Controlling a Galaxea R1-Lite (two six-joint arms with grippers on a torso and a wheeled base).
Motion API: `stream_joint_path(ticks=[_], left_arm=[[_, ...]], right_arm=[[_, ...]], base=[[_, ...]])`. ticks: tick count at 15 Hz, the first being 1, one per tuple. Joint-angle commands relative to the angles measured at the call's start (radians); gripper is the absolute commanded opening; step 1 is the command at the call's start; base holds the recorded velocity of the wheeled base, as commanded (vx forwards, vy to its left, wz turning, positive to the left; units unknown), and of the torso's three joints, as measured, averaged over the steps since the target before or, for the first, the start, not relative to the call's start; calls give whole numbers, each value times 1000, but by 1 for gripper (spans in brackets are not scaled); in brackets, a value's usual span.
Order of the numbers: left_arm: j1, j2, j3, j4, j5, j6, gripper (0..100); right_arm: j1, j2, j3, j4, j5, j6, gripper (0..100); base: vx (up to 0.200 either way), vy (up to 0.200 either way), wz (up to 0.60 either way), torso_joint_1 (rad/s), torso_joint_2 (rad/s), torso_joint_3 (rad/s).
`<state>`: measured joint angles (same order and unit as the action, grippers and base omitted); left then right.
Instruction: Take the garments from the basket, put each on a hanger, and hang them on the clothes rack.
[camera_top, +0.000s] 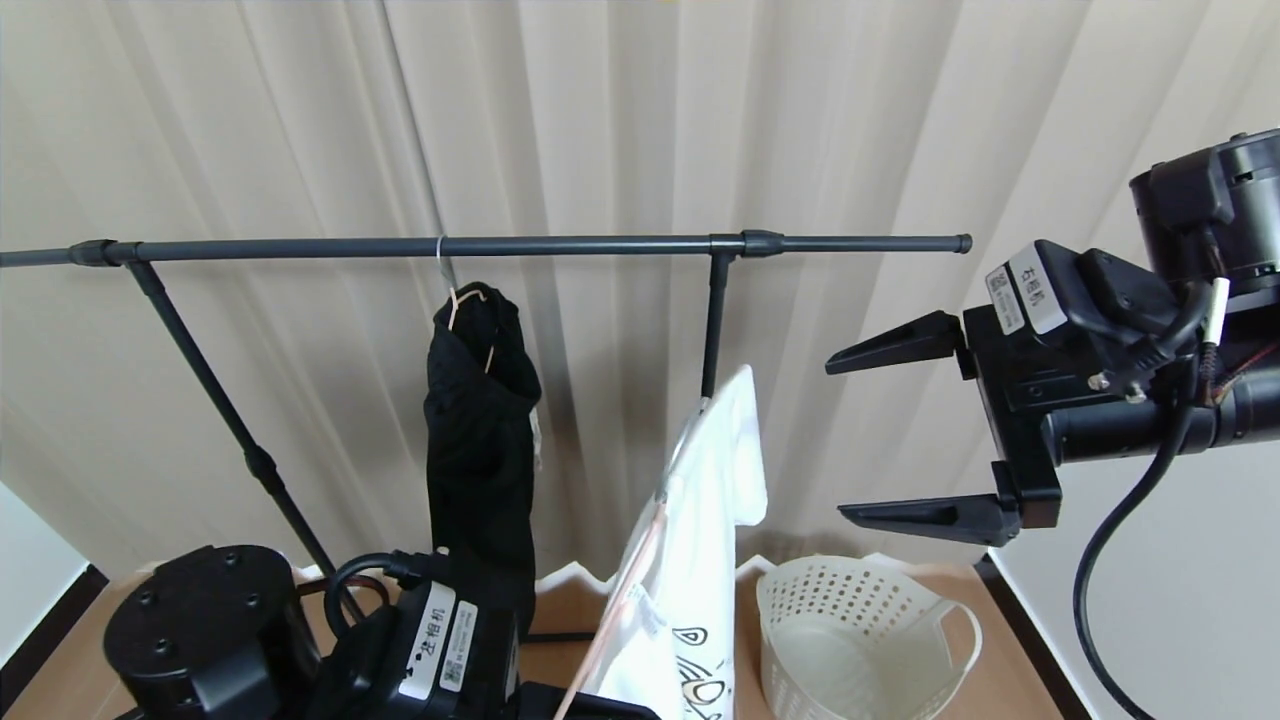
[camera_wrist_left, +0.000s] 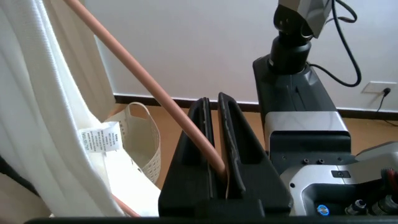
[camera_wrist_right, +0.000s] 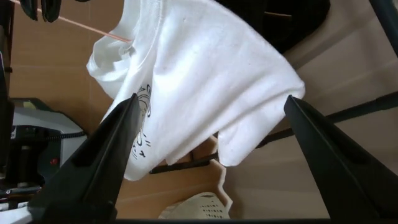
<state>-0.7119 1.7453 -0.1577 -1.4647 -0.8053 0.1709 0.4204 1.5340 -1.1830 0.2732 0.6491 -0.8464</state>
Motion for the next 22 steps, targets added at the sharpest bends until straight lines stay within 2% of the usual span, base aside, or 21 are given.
stream_joint_path(ticks=[1, 5, 7, 9, 11, 12, 14, 22], left_arm=[[-29, 20, -11, 0, 0, -1, 0], [-57, 49, -14, 0, 0, 1, 0], [-70, 49, -11, 0, 2, 1, 0], [-78, 56, -10, 0, 2, 2, 0], [-87, 62, -2, 0, 2, 21, 0], [-92, 69, 1, 0, 2, 30, 0], [-110, 95, 17, -2, 2, 64, 0], [-166, 95, 29, -11, 2, 68, 0]], right_arm=[[-2, 52, -20, 1, 1, -2, 100], [0, 66, -26, 4, 6, -42, 100], [1, 87, -38, 31, 12, -88, 100], [4, 112, -144, 233, 12, -128, 100], [4, 146, -233, 379, 9, -148, 100], [4, 156, -247, 403, 9, -152, 100], [34, 169, -237, 419, 7, -158, 100], [89, 169, -199, 414, 6, -160, 100]], base=[[0, 0, 0, 0, 0, 0], [0, 0, 0, 0, 0, 0], [0, 0, 0, 0, 0, 0], [0, 0, 0, 0, 0, 0], [0, 0, 0, 0, 0, 0], [0, 0, 0, 0, 0, 0], [0, 0, 0, 0, 0, 0], [0, 0, 0, 0, 0, 0]])
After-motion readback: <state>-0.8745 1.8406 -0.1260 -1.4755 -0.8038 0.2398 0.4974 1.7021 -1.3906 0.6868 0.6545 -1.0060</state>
